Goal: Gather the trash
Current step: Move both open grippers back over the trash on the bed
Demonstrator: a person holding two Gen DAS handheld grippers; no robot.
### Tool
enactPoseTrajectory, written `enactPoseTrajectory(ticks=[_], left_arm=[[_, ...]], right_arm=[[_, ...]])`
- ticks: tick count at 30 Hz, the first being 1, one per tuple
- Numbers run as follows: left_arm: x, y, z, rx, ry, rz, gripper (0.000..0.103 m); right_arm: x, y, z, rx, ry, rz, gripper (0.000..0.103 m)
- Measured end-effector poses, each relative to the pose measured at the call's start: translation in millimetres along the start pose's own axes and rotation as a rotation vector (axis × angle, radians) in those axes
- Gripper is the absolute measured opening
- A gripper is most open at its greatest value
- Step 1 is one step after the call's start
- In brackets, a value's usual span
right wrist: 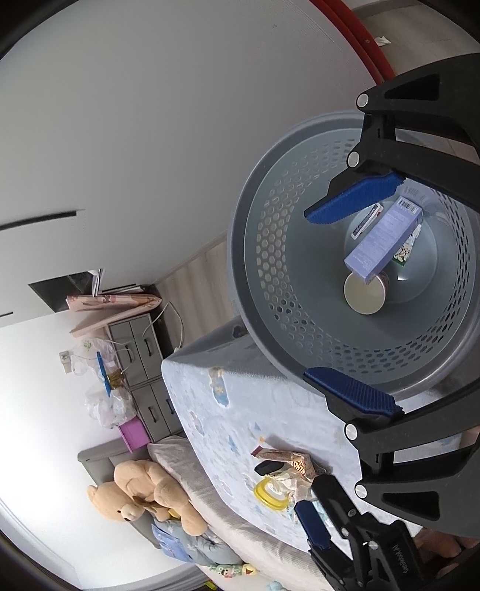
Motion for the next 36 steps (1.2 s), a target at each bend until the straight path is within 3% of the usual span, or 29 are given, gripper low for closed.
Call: enactPoseTrajectory(ticks=[10, 21, 30, 36], left_arm=[[-23, 15, 75, -0.101, -0.145, -0.011, 0.075], [-49, 52, 177, -0.289, -0.331, 0.048, 0.075], [-51, 85, 239, -0.446, -0.358, 0.117, 0.075], [-42, 93, 253, -0.47, -0.373, 0.148, 0.075]], right_arm=[[12, 8, 35, -0.036, -0.041, 0.024, 0.079], [21, 24, 88, -0.114, -0.1, 0.05, 0.081], [24, 34, 110, -0.128, -0.145, 0.074, 0.086], [24, 41, 131, -0.142, -0.205, 0.096, 0.09]])
Point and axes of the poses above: each gripper's, at about its wrist camera, not at the fingertips, and x roughly the way its jaws point, z to its left, y to its underside, the point moved 10 cm from there along x, roughly the way its jaws point, and after that the axes turned 9 degrees about x, right-handed, at the moved point
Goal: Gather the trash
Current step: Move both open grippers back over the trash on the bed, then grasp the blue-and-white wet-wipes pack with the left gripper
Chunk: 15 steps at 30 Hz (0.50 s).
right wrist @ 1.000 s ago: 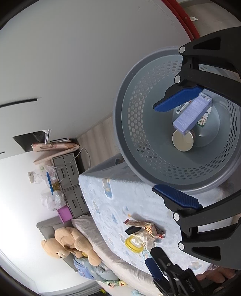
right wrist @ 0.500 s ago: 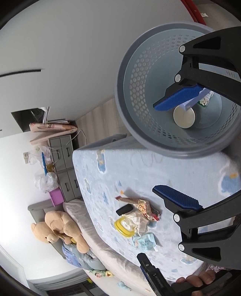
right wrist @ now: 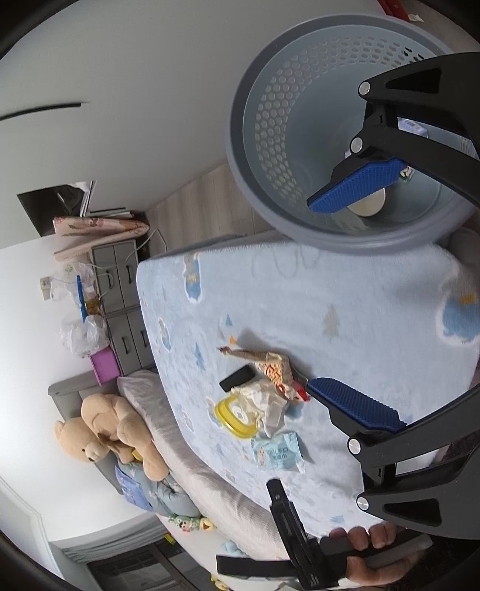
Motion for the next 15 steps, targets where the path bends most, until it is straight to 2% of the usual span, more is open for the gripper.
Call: enactPoseTrajectory(ticks=[9, 15], left_arm=[[19, -1, -4, -0.006, 0.022, 0.039, 0.075], [36, -7, -5, -0.003, 0.0, 0.065, 0.075]], right_arm=[[0, 7, 27, -0.056, -0.059, 0.014, 0.094], [2, 8, 31, -0.052, -0.078, 0.029, 0.094]])
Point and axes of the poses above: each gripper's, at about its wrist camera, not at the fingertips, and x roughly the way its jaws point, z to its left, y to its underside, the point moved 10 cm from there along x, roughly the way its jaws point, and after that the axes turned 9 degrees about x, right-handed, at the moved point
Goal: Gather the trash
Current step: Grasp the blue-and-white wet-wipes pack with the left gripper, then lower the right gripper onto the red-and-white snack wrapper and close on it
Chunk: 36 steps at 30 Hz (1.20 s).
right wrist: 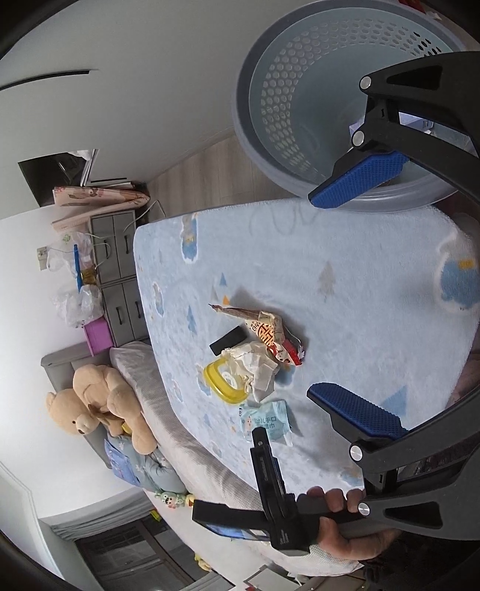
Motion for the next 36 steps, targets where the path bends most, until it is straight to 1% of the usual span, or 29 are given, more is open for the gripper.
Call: enactPoseTrajectory(ticks=[5, 10, 16, 17, 19, 20, 21, 25, 28, 31, 36], left_arm=[[13, -8, 0, 0.014, -0.025, 0.013, 0.075], [26, -6, 0, 0.016, -0.038, 0.041, 0.075], [33, -7, -1, 0.021, -0.041, 0.039, 0.074], [34, -7, -1, 0.02, -0.039, 0.04, 0.072], [36, -6, -3, 0.013, -0.009, 0.045, 0.059], [36, -6, -5, 0.007, 0.009, 0.047, 0.055], [35, -6, -6, 0.004, 0.025, 0.046, 0.047], [30, -4, -8, 0.012, 0.016, 0.032, 0.042], [22, -2, -7, 0.011, 0.012, 0.019, 0.041], [8, -2, -4, 0.031, -0.027, -0.014, 0.041], [-20, -9, -4, 0.06, -0.059, -0.088, 0.041]], right_arm=[[2, 1, -2, 0.009, -0.004, 0.009, 0.095], [4, 1, -2, 0.022, -0.019, 0.021, 0.095], [5, 2, -2, 0.023, -0.026, 0.029, 0.095], [5, 2, -2, 0.023, -0.026, 0.03, 0.095], [4, 2, -2, 0.022, -0.026, 0.029, 0.095], [4, 2, -2, 0.023, -0.026, 0.028, 0.095], [4, 2, -2, 0.024, -0.026, 0.028, 0.095], [4, 3, -4, 0.025, -0.018, 0.027, 0.095], [6, 3, -7, 0.025, -0.009, 0.03, 0.095], [10, 3, -9, 0.025, 0.0, 0.036, 0.095], [16, 6, -9, 0.023, 0.012, 0.048, 0.095]])
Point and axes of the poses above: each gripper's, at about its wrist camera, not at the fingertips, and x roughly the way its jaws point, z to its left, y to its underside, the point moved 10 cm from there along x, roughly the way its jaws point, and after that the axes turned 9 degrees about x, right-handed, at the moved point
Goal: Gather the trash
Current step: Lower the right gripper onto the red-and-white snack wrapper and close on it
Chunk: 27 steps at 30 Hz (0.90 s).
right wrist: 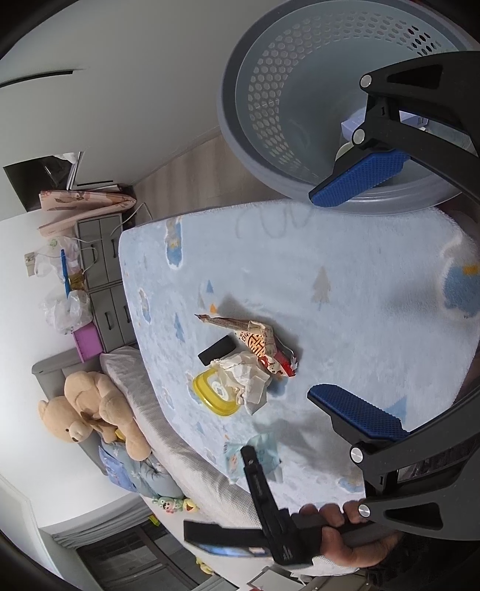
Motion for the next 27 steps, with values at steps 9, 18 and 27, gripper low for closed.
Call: enactPoseTrajectory(ticks=[9, 18, 27], left_arm=[[-38, -16, -10, 0.028, 0.019, -0.099, 0.041], [-40, -19, 0, 0.003, 0.012, -0.107, 0.041], [-34, -18, 1, 0.009, 0.005, -0.09, 0.041]], right_arm=[[29, -11, 19, -0.027, 0.007, 0.036, 0.095], [80, -16, 55, -0.154, 0.044, 0.092, 0.095], [111, -15, 49, -0.201, 0.141, 0.126, 0.093]])
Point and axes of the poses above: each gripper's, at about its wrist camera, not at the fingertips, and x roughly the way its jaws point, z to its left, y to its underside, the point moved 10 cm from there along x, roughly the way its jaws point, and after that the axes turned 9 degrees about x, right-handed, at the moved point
